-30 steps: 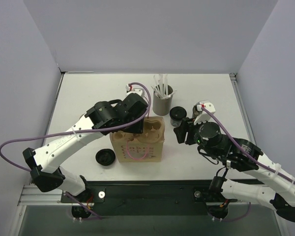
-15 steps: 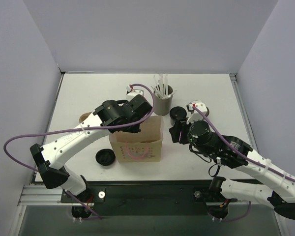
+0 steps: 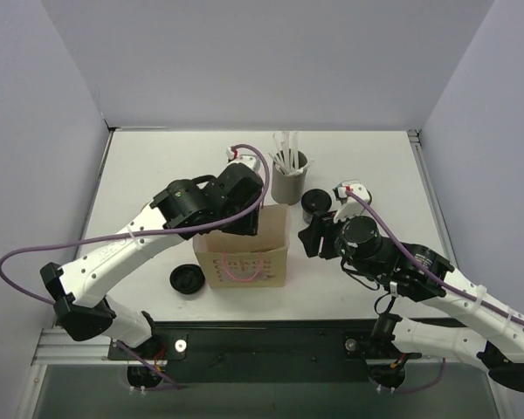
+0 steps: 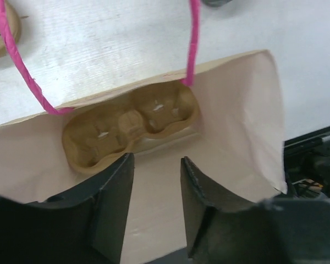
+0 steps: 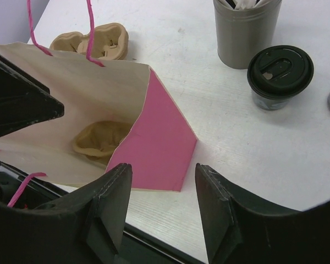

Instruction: Pack the takeout coffee

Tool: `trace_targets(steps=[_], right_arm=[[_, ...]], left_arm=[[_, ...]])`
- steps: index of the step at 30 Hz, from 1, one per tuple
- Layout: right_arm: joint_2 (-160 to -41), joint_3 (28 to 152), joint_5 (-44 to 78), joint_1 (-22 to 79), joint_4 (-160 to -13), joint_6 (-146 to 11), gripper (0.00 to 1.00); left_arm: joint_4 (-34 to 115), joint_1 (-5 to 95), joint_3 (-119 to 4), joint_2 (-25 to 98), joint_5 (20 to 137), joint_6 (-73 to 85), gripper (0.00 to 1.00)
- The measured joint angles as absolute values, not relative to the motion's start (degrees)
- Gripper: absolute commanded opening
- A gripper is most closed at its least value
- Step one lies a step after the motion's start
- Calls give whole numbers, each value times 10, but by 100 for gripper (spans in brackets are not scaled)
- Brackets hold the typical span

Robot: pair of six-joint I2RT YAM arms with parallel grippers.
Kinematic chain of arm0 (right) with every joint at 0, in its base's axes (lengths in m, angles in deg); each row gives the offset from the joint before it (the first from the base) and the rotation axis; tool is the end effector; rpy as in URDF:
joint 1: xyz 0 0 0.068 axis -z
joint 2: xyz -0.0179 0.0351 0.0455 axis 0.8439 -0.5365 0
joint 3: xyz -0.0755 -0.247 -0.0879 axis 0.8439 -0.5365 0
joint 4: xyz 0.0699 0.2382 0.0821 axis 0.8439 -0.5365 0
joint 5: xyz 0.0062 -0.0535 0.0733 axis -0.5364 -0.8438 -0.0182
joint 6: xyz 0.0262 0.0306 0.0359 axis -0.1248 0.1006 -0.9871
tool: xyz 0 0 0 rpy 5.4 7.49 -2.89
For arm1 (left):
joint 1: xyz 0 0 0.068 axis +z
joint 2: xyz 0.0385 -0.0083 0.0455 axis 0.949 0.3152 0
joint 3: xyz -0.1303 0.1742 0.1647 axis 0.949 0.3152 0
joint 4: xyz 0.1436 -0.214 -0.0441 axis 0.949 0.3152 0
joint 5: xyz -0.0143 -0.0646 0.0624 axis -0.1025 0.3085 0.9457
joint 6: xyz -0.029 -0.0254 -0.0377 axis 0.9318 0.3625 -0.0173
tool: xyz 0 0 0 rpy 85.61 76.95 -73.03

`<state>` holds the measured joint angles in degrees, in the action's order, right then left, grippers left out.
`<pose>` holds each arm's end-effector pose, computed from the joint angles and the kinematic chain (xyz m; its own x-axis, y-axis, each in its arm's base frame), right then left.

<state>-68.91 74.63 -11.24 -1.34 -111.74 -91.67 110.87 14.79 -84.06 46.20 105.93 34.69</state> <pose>0.1043 0.1488 0.3918 -0.4365 0.2053 -0.8760 -0.4716 0.7769 0.4171 0.1642 -0.2300 0.4070 -0.7834 0.0734 -0.6172 0.2334 0.9551 -0.1827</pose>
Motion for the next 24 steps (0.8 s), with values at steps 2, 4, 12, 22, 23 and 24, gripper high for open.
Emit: trace_targets(steps=[2, 4, 12, 22, 23, 24], right_arm=[[-689, 747, -103, -13, -1118, -919, 51], [-690, 751, -97, -13, -1118, -922, 54], [-734, 794, -87, -1, -1118, -937, 57], [-877, 865, -60, 46, -1141, -954, 46], [-891, 875, -59, 49, -1146, -953, 43], [-902, 884, -59, 53, -1150, -953, 33]], left_arm=[[1098, 151, -841, 447, 1045, 340, 54], [1094, 160, -844, 432, 1039, 335, 54], [1132, 210, -870, 390, 1101, 316, 57], [1144, 226, -777, 324, 1126, 311, 57], [1144, 226, -770, 324, 1126, 313, 57], [1146, 226, -766, 327, 1127, 316, 57]])
